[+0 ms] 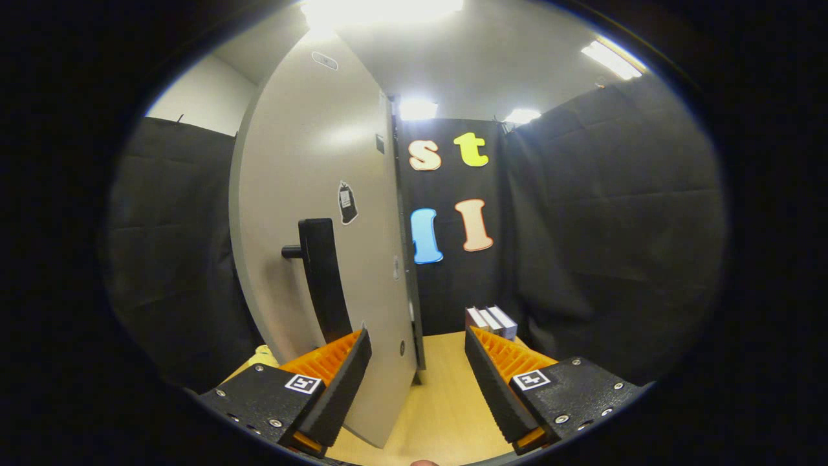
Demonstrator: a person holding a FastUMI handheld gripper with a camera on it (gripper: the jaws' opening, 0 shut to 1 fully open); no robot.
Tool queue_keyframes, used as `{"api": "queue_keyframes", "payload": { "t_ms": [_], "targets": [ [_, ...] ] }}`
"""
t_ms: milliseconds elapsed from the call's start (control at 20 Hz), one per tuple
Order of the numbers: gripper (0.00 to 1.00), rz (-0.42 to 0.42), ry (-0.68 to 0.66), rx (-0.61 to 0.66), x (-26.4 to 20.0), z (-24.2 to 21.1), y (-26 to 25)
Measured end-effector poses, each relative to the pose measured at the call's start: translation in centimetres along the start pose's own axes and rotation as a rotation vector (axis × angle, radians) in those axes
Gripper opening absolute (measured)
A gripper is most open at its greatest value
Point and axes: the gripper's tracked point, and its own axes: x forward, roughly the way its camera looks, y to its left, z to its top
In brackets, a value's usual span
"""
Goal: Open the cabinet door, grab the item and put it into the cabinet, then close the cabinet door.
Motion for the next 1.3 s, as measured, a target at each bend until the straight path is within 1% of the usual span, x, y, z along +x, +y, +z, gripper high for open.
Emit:
{"api": "queue_keyframes", "payload": {
  "t_ms": [300, 450, 650, 850, 1000, 1100, 1300],
  "targets": [
    [0.92, 0.148, -0.016, 0.019, 3.4, 0.4, 7.6],
    [0.93, 0.184, -0.037, 0.024, 4.2, 1.2, 11.3],
    [0.93, 0.228, -0.022, 0.012, 5.6, 0.7, 14.4],
    [0.93, 0.239, 0.005, 0.019, 6.3, -0.1, 16.0],
    [0.93, 0.231, 0.018, 0.023, 6.9, -0.6, 16.2],
    [0.93, 0.211, 0.023, 0.013, 7.0, -0.8, 15.9],
    [0.93, 0.213, 0.046, 0.011, 7.3, -1.3, 16.2]
  ]
}}
